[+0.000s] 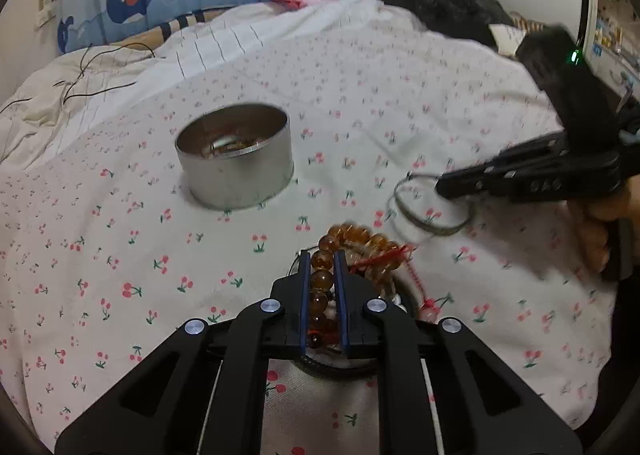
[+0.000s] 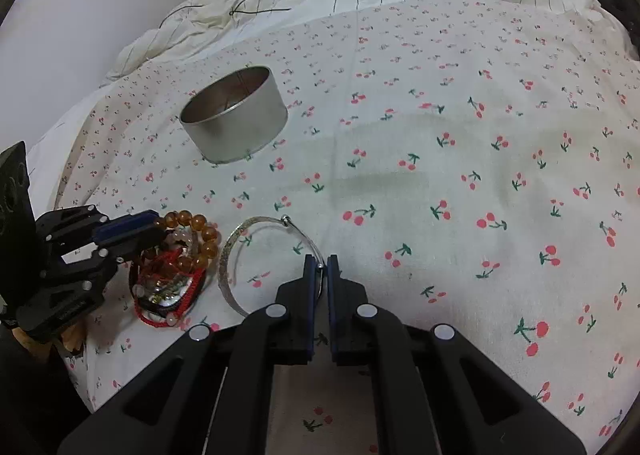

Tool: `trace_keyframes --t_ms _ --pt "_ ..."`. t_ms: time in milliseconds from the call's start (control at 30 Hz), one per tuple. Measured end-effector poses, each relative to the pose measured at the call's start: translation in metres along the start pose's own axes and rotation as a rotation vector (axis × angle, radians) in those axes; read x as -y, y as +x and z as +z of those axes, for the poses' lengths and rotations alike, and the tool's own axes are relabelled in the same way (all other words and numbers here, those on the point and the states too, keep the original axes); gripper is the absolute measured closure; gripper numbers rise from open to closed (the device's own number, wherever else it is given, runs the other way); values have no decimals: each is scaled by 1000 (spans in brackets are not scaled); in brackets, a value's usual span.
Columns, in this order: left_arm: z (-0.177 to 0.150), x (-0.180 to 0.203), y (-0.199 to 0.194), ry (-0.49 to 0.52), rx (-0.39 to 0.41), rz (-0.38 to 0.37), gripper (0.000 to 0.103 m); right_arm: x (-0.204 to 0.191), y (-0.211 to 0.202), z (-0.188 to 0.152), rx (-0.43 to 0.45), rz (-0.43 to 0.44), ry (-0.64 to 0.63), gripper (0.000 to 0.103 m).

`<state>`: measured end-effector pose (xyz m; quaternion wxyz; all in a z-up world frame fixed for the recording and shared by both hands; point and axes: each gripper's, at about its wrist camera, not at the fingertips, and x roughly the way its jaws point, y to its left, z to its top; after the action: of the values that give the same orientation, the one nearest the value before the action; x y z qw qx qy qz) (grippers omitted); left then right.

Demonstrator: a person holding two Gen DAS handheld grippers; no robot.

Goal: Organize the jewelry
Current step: 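Grasp a silver bangle with the right tool while the left tool grasps amber beads, then carry the bangle and amber bead bracelet into the silver tin and release both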

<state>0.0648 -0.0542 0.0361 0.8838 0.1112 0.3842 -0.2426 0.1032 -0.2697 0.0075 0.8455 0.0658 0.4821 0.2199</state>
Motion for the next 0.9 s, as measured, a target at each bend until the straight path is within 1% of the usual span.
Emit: trace_keyframes --t_ms 67,233,333,500,667,733,900 --pt "4 -5 -10 -33 28 -40 93 2 -4 2 20 33 23 97" --pt "12 -27 -40 -148 111 -174 93 6 -15 5 68 113 74 97" --pt "16 -33 -51 -188 145 -214 93 6 -21 8 99 161 95 97" --pt "24 -36 -65 -214 185 -225 93 0 -33 13 155 210 92 97" --pt "27 -39 -67 -224 186 -217 93 -9 -33 17 160 229 74 97" --pt "29 -38 -67 -221 182 -213 93 -15 -33 19 165 214 50 97" --pt "42 -35 -72 -201 192 -195 93 -27 -31 27 181 144 -8 97"
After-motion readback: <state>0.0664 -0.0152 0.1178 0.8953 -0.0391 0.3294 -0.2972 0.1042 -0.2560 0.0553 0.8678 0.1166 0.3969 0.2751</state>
